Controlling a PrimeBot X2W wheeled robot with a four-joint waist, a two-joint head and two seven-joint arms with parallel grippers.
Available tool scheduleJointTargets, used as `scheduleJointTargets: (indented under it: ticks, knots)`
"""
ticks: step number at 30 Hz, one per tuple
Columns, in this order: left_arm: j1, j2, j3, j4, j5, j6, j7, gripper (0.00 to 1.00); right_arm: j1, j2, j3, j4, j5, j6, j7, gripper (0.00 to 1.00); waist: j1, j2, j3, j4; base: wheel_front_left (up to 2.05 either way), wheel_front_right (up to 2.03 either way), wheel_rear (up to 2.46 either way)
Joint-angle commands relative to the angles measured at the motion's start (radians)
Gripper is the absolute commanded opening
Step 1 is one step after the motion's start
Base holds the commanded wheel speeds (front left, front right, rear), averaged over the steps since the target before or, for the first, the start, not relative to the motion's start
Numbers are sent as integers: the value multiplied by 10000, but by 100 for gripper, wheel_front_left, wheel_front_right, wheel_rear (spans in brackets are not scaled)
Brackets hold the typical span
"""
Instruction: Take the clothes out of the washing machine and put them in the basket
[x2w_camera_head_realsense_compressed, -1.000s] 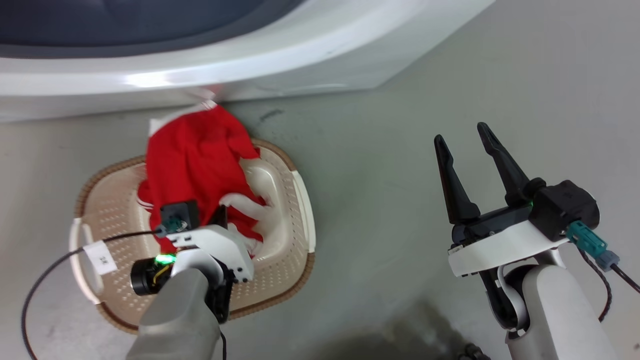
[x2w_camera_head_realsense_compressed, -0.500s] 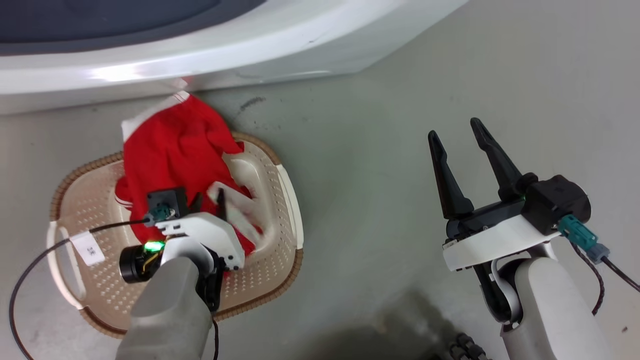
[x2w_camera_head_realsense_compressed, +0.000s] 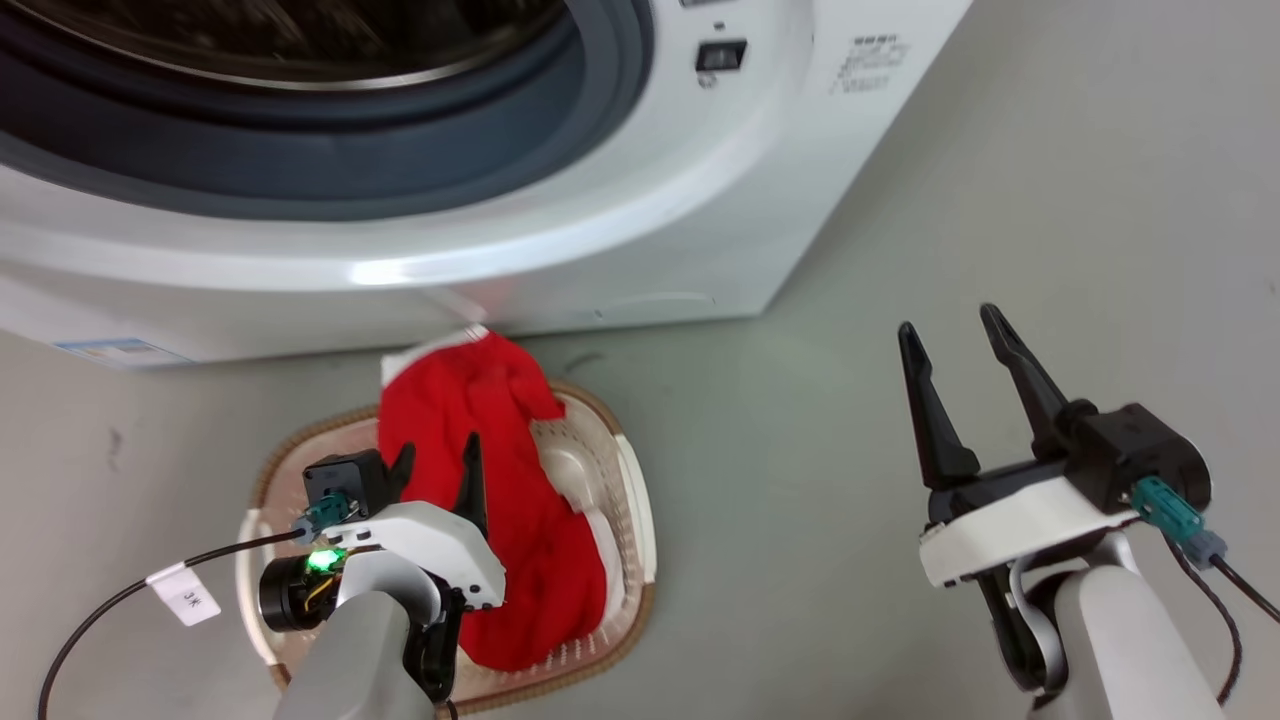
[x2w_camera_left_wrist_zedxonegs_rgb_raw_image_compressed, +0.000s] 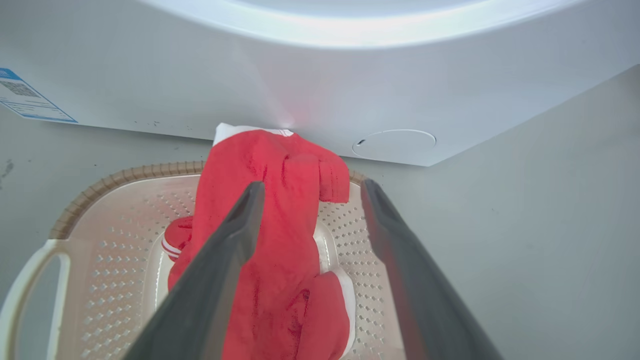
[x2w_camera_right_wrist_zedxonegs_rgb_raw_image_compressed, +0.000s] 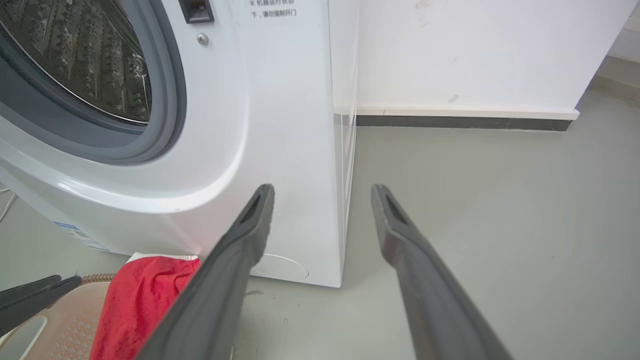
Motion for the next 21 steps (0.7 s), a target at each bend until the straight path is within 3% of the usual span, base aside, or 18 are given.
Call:
scheduleJointTargets:
  ticks: [1,9,21]
  knots:
    - [163,-17,58,-200,102,2,-21,100,159,-4,-57,-53,-55,-7,50,100,0,0,-651,381,0,0,0]
    - [1067,-28,-9,-2767,401,212,-23,100,846,-4,-518,-565,-301,-7,85,100,0,0,-1773,907,0,0,0]
    - [2021,-25,44,-6646,2105,696,-21,100,1513,-2,-895,-1269,-638,-7,-147,100,0,0,-2941,1251,0,0,0]
